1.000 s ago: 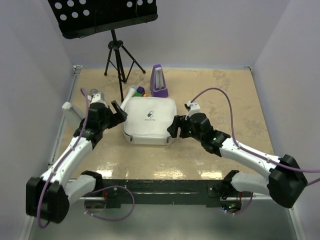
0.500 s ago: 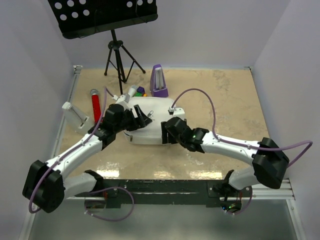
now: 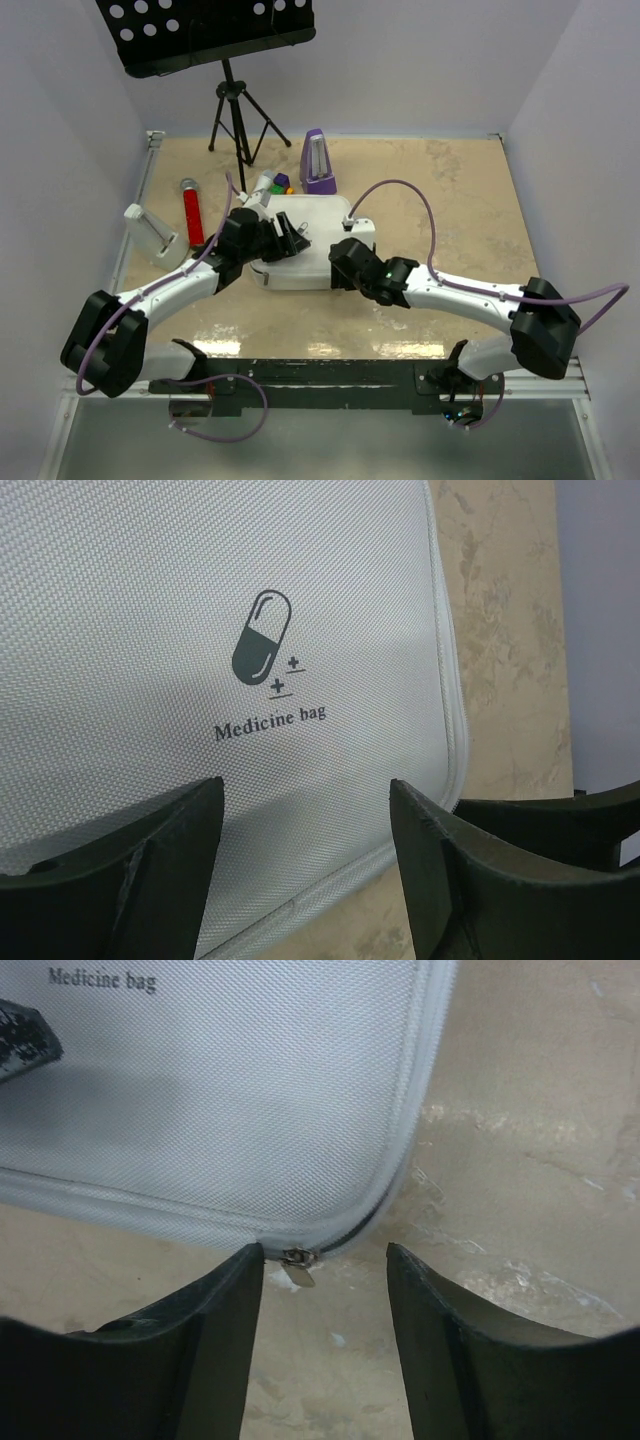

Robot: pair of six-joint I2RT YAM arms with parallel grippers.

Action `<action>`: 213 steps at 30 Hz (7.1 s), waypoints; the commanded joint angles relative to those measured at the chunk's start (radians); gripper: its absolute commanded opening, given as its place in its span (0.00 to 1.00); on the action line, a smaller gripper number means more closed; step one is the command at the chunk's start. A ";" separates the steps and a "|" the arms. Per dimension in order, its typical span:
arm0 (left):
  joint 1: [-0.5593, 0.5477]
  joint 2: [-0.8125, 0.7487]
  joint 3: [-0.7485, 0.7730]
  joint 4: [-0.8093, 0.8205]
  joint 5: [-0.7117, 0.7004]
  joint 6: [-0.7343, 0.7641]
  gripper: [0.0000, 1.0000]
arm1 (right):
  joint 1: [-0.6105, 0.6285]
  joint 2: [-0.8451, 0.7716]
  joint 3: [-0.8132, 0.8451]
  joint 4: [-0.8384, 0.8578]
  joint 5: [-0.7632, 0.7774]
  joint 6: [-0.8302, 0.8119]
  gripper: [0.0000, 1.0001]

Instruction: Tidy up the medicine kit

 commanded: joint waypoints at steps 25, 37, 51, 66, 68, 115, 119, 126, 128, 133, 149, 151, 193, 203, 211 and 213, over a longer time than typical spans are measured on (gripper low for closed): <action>0.032 -0.216 -0.041 -0.164 -0.043 0.148 0.80 | -0.041 -0.227 -0.087 0.205 -0.070 -0.036 0.80; 0.038 -0.485 -0.099 -0.367 -0.176 0.134 0.89 | -0.225 -0.001 -0.073 0.381 -0.264 -0.079 0.61; 0.039 -0.475 -0.090 -0.367 -0.215 0.151 0.87 | -0.131 0.096 -0.004 0.385 -0.237 -0.053 0.59; 0.090 -0.354 0.094 -0.400 -0.327 0.234 0.87 | 0.155 -0.146 -0.195 0.348 -0.013 -0.106 0.66; 0.125 -0.357 0.112 -0.422 -0.359 0.257 0.88 | 0.166 -0.110 -0.182 0.327 0.016 -0.097 0.65; 0.194 -0.284 0.042 -0.379 -0.244 0.263 0.80 | 0.148 0.118 -0.113 0.468 0.100 -0.172 0.17; 0.194 -0.311 0.030 -0.385 -0.232 0.235 0.79 | 0.149 0.103 -0.116 0.452 0.105 -0.175 0.03; 0.191 -0.418 -0.059 -0.394 -0.068 0.148 0.74 | 0.160 0.097 -0.098 0.417 0.093 -0.192 0.00; 0.190 -0.458 -0.091 -0.406 -0.008 0.122 0.79 | 0.165 0.101 -0.084 0.411 0.079 -0.195 0.00; 0.150 -0.572 -0.182 -0.396 0.041 0.033 0.86 | 0.210 0.167 0.000 0.399 0.051 -0.197 0.00; 0.130 -0.287 -0.142 -0.313 -0.176 0.073 0.84 | 0.272 0.109 -0.073 0.253 0.096 -0.038 0.00; 0.130 -0.242 -0.122 -0.298 -0.178 0.083 0.82 | 0.261 0.066 -0.127 0.245 0.088 0.001 0.00; 0.030 -0.068 -0.045 -0.288 -0.224 0.154 0.90 | 0.306 0.235 0.037 0.276 0.008 -0.036 0.00; 0.032 -0.021 -0.061 -0.267 -0.273 0.195 0.73 | 0.280 0.119 -0.110 0.141 0.087 0.206 0.00; 0.032 -0.017 -0.059 -0.265 -0.267 0.206 0.71 | 0.071 -0.188 -0.360 0.244 0.025 0.381 0.00; 0.032 -0.018 -0.059 -0.264 -0.265 0.208 0.71 | 0.034 -0.260 -0.385 0.242 0.031 0.401 0.00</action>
